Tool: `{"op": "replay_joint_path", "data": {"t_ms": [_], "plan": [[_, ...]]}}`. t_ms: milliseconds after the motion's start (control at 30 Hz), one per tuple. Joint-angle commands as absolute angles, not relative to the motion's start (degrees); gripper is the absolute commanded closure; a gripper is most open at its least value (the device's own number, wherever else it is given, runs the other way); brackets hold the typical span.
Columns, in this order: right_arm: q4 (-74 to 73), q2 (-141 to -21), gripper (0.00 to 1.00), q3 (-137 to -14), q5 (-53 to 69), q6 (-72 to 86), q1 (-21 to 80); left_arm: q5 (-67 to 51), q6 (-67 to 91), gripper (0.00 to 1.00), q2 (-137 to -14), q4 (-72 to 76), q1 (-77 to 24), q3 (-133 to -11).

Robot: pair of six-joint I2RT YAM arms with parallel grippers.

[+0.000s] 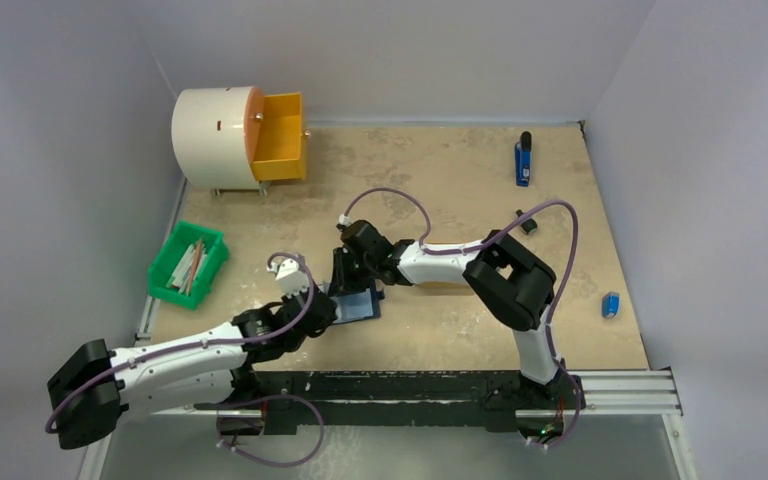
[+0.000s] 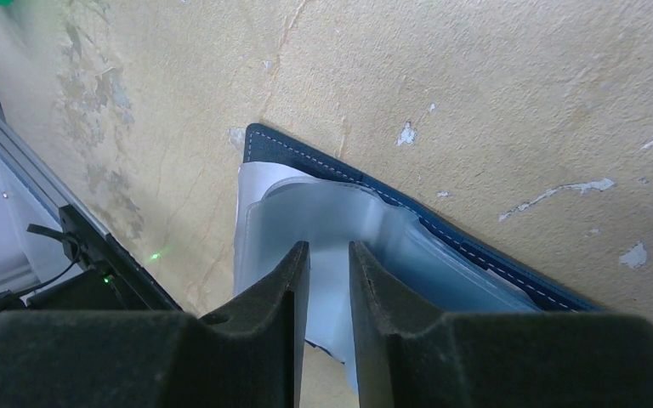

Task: Put the credit cards into the card holder
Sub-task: Open the card holder at the center of the board.

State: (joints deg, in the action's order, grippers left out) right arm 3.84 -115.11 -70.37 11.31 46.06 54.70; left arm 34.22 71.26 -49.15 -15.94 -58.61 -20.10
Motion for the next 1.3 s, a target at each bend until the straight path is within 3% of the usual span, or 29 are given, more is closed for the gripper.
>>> {"op": "replay_joint_path", "data": {"t_ms": [0,267,567,933,1267], "plan": [[2.35,-112.7,0.73,-69.29,10.73,46.05,54.56,33.72,70.18,1.0,-52.53,-11.72,-58.45,-20.45],[2.77,-110.49,0.73,-66.75,9.7,46.72,54.58,38.87,75.9,1.0,-56.43,-17.63,-58.45,-17.28],[2.69,-107.25,0.73,-64.08,8.85,46.85,54.56,38.29,76.29,1.0,-62.19,-13.42,-58.42,-16.22],[-0.95,-93.01,0.65,-58.75,4.78,42.56,54.78,35.83,78.04,1.0,-60.91,-10.29,-58.44,-14.61],[-4.08,-92.92,0.69,-55.21,8.24,36.56,62.46,36.04,77.28,1.0,-61.52,-10.09,-58.44,-16.65]]}}
